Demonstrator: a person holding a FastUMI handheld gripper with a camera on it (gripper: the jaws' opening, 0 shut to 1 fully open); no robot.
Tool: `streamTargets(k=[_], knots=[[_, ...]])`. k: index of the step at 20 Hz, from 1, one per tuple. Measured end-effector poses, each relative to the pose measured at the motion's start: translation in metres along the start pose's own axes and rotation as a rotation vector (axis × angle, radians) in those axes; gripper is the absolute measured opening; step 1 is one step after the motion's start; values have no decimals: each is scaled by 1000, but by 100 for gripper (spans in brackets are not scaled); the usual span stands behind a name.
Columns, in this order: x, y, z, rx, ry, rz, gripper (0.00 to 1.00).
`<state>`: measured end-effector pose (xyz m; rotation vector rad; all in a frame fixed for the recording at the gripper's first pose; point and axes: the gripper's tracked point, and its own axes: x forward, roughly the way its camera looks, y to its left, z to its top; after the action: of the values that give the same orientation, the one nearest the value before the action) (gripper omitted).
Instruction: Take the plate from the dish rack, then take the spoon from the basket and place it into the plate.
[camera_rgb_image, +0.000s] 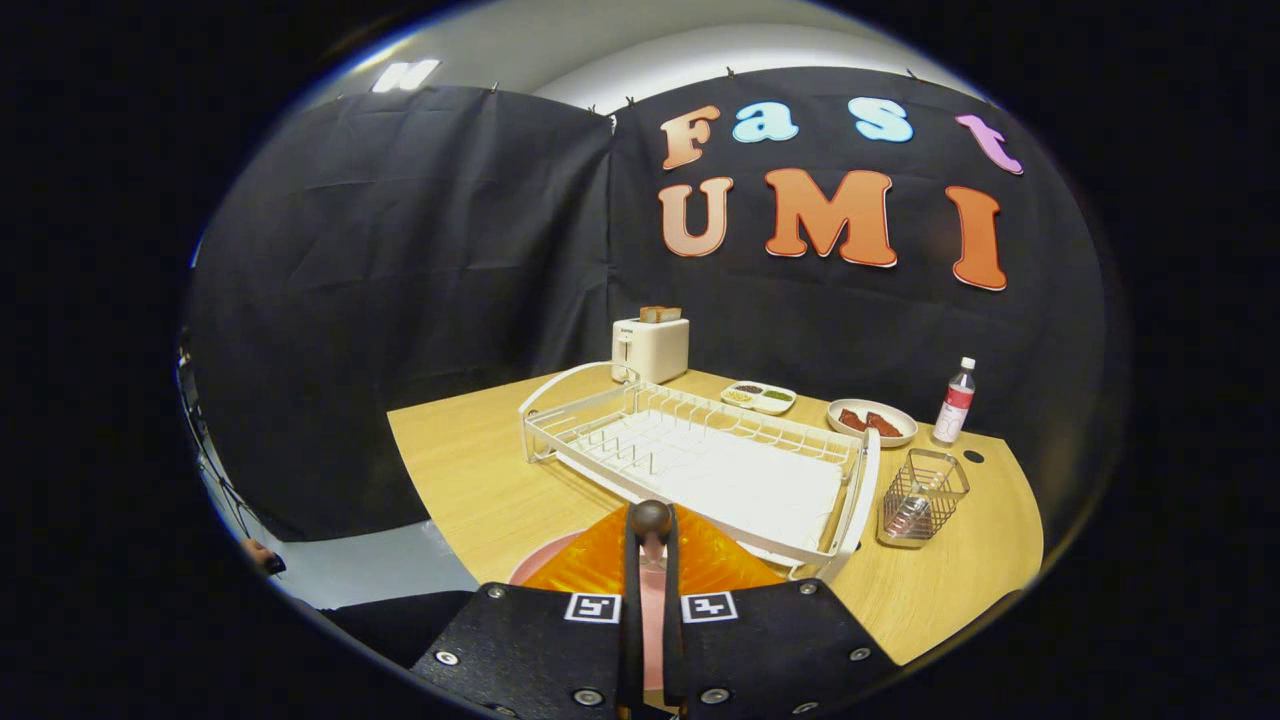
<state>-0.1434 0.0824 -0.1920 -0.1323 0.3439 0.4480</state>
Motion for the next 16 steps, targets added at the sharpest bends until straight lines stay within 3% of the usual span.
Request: streamTargets(k=[6, 16], knots=[[-6, -5, -19, 35, -40, 0, 8], [-32, -45, -61, 225, 18, -114, 21]])
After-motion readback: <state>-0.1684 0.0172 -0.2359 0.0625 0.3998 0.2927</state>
